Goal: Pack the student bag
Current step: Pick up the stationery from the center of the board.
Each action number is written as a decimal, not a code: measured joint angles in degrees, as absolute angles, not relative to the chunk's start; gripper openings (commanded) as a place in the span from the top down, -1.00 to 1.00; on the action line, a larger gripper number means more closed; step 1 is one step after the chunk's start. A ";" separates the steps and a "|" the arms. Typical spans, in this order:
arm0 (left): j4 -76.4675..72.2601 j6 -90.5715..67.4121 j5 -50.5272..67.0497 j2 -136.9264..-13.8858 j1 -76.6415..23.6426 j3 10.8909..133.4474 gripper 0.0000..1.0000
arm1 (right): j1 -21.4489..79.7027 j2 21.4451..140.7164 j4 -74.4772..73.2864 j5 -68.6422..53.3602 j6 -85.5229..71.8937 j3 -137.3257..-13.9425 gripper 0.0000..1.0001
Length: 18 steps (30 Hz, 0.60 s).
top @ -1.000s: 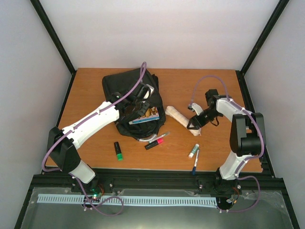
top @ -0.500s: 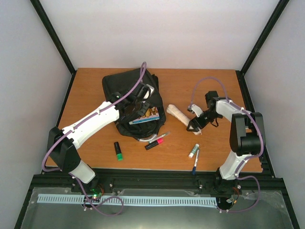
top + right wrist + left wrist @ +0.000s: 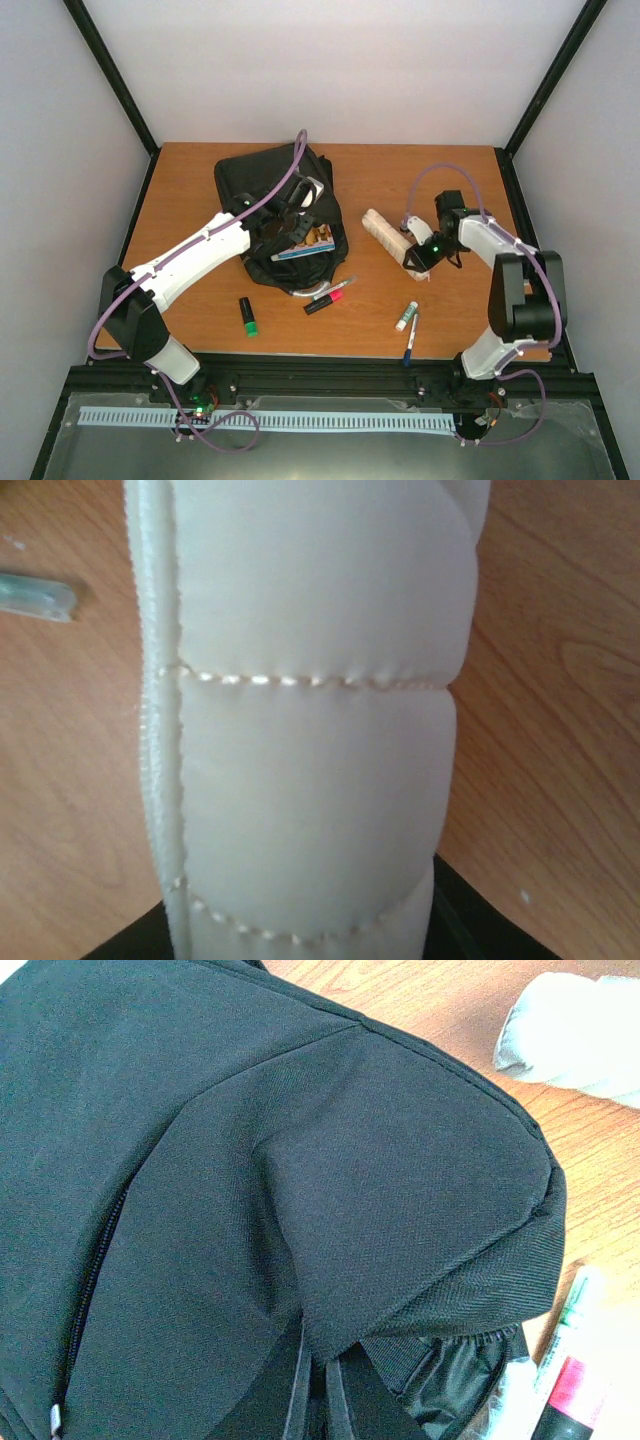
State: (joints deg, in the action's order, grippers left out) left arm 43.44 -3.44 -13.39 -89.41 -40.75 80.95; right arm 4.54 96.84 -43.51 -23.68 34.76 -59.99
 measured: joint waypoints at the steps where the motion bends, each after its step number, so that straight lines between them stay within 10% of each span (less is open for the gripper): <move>1: 43.44 -3.44 -13.39 -89.41 -40.75 80.95 0.97 | 4.54 95.09 -44.25 -23.33 34.35 -59.64 0.31; 18: 43.55 -4.78 -14.15 -89.41 -40.75 80.95 0.97 | 14.13 83.70 -57.91 -47.75 30.17 -59.75 0.45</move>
